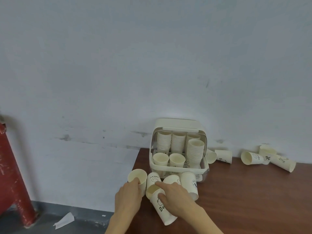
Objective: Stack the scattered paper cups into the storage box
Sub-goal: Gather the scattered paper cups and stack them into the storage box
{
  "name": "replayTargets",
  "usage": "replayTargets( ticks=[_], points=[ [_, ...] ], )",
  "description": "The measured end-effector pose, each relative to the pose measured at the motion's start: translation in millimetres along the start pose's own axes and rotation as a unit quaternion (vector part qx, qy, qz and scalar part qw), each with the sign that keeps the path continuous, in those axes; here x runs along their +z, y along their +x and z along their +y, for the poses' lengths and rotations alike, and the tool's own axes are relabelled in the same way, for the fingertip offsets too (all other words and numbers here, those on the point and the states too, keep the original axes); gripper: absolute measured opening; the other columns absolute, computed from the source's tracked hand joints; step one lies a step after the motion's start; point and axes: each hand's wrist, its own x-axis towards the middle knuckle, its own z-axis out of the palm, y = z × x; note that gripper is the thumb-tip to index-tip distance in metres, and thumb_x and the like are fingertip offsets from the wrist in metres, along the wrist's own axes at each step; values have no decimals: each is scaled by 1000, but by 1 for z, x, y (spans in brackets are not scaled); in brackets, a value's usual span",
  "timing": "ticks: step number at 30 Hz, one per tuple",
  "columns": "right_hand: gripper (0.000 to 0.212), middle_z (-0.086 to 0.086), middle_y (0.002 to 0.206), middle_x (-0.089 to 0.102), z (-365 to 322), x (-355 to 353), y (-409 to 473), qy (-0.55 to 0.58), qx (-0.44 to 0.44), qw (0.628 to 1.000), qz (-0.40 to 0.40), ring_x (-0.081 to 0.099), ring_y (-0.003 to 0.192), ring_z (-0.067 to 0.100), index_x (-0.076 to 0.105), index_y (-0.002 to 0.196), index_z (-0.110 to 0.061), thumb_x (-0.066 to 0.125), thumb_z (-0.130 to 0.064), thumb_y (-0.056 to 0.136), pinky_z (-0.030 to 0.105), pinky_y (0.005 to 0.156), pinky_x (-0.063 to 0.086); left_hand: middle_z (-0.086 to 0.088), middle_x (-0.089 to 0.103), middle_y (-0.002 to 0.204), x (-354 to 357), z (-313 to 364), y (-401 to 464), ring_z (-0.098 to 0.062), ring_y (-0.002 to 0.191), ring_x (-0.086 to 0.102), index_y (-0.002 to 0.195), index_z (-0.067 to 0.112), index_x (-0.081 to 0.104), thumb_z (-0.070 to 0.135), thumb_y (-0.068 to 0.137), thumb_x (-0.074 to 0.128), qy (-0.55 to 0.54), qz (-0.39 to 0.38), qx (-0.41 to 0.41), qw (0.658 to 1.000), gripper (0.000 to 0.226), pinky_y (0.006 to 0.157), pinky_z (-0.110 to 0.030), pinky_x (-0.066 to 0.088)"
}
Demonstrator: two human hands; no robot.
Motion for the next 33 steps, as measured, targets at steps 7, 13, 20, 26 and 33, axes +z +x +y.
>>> replayTargets(
  ticks=[7,13,20,26,33],
  points=[
    [39,9,109,55,-6,0,-2,-8,-6,999,-43,54,101,31,40,130,-43,46,-36,91,37,78,39,5,64,99,1,-3,-6,-16,88,59,106,25,50,28,102,28,-39,49,-2,998,23,74,-27,48],
    [36,10,111,54,-14,-8,-9,-30,14,997,-70,55,100,31,47,122,-20,50,-31,87,35,74,40,8,63,94,1,-5,-8,-12,81,58,100,27,48,29,102,31,-50,62,-11,997,18,71,-25,48],
    [24,5,106,60,-12,-28,-24,-8,15,999,-51,58,99,24,59,108,-19,45,-28,90,28,55,32,5,62,92,3,-13,-13,-16,82,58,103,24,51,26,101,30,-67,80,-10,995,21,71,-29,49],
    [9,-7,73,62,7,-46,-29,89,13,995,44,58,71,10,64,82,-27,57,-31,85,26,64,47,4,64,100,4,-16,-13,-17,88,61,110,25,52,25,102,30,-72,84,-22,994,24,73,-28,47],
    [7,-16,53,54,30,-69,-3,134,29,962,238,53,54,-3,67,82,-24,64,-24,88,12,51,34,7,62,94,6,-23,-11,-16,84,60,110,25,52,26,102,30,-73,95,-23,993,24,74,-29,49]
  ],
)
